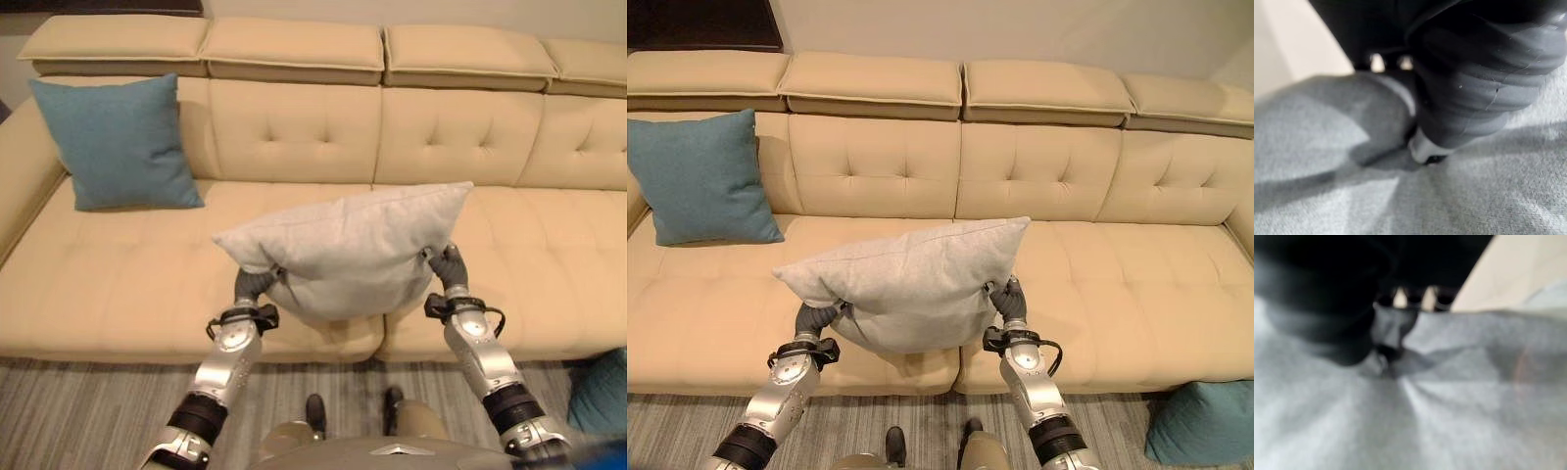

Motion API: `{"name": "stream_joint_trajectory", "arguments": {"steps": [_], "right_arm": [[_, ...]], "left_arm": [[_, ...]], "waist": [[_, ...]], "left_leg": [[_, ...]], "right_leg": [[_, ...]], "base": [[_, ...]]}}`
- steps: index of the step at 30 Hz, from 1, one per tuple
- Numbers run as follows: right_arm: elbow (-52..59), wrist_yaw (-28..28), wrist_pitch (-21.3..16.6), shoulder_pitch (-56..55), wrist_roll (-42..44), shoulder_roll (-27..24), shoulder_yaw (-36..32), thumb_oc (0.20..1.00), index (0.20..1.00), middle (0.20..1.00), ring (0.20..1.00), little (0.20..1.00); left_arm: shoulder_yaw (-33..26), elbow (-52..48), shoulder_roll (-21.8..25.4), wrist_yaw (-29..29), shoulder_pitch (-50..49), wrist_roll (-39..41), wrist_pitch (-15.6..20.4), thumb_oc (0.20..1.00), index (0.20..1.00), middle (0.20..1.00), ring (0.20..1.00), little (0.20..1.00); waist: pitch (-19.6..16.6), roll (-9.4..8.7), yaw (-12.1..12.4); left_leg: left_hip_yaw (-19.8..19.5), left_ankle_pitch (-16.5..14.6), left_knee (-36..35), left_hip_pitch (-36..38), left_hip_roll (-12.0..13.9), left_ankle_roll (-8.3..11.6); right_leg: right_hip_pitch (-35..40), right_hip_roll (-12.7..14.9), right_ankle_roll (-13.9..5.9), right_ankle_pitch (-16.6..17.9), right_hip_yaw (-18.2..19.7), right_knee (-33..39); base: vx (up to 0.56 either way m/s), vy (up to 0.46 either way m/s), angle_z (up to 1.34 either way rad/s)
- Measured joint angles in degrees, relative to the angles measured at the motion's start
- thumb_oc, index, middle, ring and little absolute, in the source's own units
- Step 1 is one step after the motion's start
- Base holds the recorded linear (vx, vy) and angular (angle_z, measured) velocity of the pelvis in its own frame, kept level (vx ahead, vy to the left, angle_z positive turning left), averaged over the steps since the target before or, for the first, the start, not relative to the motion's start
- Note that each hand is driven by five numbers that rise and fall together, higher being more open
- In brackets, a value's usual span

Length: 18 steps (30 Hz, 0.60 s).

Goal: Pick up all the scattered cushions and arrange them neatly on the sofa.

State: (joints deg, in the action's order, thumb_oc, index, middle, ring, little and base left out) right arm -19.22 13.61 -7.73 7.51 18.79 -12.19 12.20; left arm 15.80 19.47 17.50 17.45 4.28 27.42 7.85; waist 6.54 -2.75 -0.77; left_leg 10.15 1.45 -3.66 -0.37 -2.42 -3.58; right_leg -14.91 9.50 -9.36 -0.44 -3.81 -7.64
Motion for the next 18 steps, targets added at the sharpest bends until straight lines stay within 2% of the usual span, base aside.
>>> {"name": "stream_joint_trajectory", "arguments": {"steps": [1,2,3,4,5,9,11,12,14,18], "right_arm": [[-0.1,0.0,0.0,-0.1,0.0,0.1,0.0,0.200,0.200,0.200,0.200,0.200],[-0.2,0.0,0.0,-0.3,0.0,0.0,0.0,0.200,0.200,0.200,0.200,0.200],[-0.5,0.0,0.0,-0.2,0.0,-0.6,-0.3,0.200,0.200,0.200,0.200,0.200],[-0.5,0.0,0.0,-0.2,0.0,-1.2,-0.5,0.200,0.200,0.200,0.200,0.200],[-0.5,0.0,0.0,-0.2,0.0,-2.0,-0.6,0.200,0.200,0.200,0.200,0.200],[-0.3,0.1,0.0,-0.5,0.0,-3.5,-2.8,0.200,0.200,0.200,0.200,0.200],[-0.3,0.1,0.0,-0.5,0.0,-4.2,-3.2,0.200,0.200,0.200,0.200,0.200],[-0.2,0.1,0.0,-0.4,0.0,-4.2,-3.6,0.200,0.200,0.200,0.200,0.200],[-0.2,0.2,0.0,-0.4,0.0,-4.2,-3.6,0.200,0.200,0.200,0.200,0.200],[-0.2,0.6,0.0,0.0,0.0,-4.3,-3.7,0.200,0.200,0.200,0.200,0.200]], "left_arm": [[0.1,0.0,-0.1,0.0,-0.2,0.0,0.0,0.200,0.200,0.200,0.200,0.200],[0.0,0.0,-0.3,0.0,-0.4,0.0,0.0,0.200,0.200,0.200,0.200,0.200],[0.1,-0.1,-1.6,0.0,-1.0,0.0,0.0,0.200,0.200,0.200,0.200,0.200],[0.1,-0.3,-2.2,-0.1,-1.2,0.0,0.1,0.200,0.200,0.200,0.200,0.200],[0.0,-0.2,-3.2,-0.1,-1.2,0.0,0.1,0.200,0.200,0.200,0.200,0.200],[2.1,-0.2,-3.7,-1.3,0.2,0.0,0.0,0.200,0.200,0.200,0.200,0.200],[2.5,-0.2,-3.8,-1.3,0.7,0.0,0.0,0.200,0.200,0.200,0.200,0.200],[2.6,-0.1,-3.9,-1.3,1.4,0.0,0.0,0.200,0.200,0.200,0.200,0.200],[2.5,-0.1,-3.7,-1.3,2.1,0.0,0.0,0.200,0.200,0.200,0.200,0.200],[2.7,-0.2,-3.4,-1.0,3.9,-0.1,-0.1,0.200,0.200,0.200,0.200,0.200]], "waist": [[-0.1,-0.51,0.1],[0.0,-1.26,0.0],[-0.1,0.05,0.2],[-0.2,0.57,0.3],[-0.4,1.55,0.0],[-0.5,1.68,-1.8],[-0.5,1.37,-1.8],[-0.5,1.02,-1.8],[-0.3,0.74,-1.8],[0.0,0.28,-1.1]], "left_leg": [[-0.4,-0.1,0.0,0.5,-0.3,0.24],[-1.1,-0.4,-0.1,1.6,-1.0,0.71],[-1.6,-1.1,0.0,2.3,0.4,1.88],[-1.8,-1.4,0.0,2.3,1.1,2.31],[-2.9,-1.5,-0.2,2.5,2.6,3.36],[-5.9,-1.1,2.3,1.5,5.2,5.48],[-6.1,-1.0,5.1,0.2,5.5,5.78],[-5.9,-1.2,9.5,-2.1,5.3,6.00],[-5.6,-2.1,13.2,-4.4,5.3,6.42],[-6.0,-1.7,9.4,-6.4,5.4,6.56]], "right_leg": [[0.7,0.2,0.07,1.7,0.0,1.9],[2.3,0.5,1.50,5.2,0.1,3.7],[3.7,-0.7,3.67,7.8,-0.2,5.2],[4.4,-1.5,4.07,8.2,-0.2,6.3],[6.6,-2.8,4.97,8.8,-2.1,9.3],[10.8,-4.8,6.60,8.4,-6.8,12.9],[11.3,-5.1,7.17,7.1,-7.2,12.9],[11.5,-4.6,7.41,6.6,-7.7,12.9],[12.0,-4.3,8.89,5.7,-7.8,12.9],[11.8,-4.4,9.59,5.2,-6.8,12.7]], "base": [[0.10,-0.097,0.46],[0.17,-0.133,0.23],[0.17,-0.134,0.19],[0.23,-0.175,0.21],[0.11,-0.099,0.26],[0.12,-0.160,0.53],[0.06,-0.060,0.27],[0.06,-0.030,0.18],[0.14,-0.013,0.16],[0.15,0.047,-0.04]]}}
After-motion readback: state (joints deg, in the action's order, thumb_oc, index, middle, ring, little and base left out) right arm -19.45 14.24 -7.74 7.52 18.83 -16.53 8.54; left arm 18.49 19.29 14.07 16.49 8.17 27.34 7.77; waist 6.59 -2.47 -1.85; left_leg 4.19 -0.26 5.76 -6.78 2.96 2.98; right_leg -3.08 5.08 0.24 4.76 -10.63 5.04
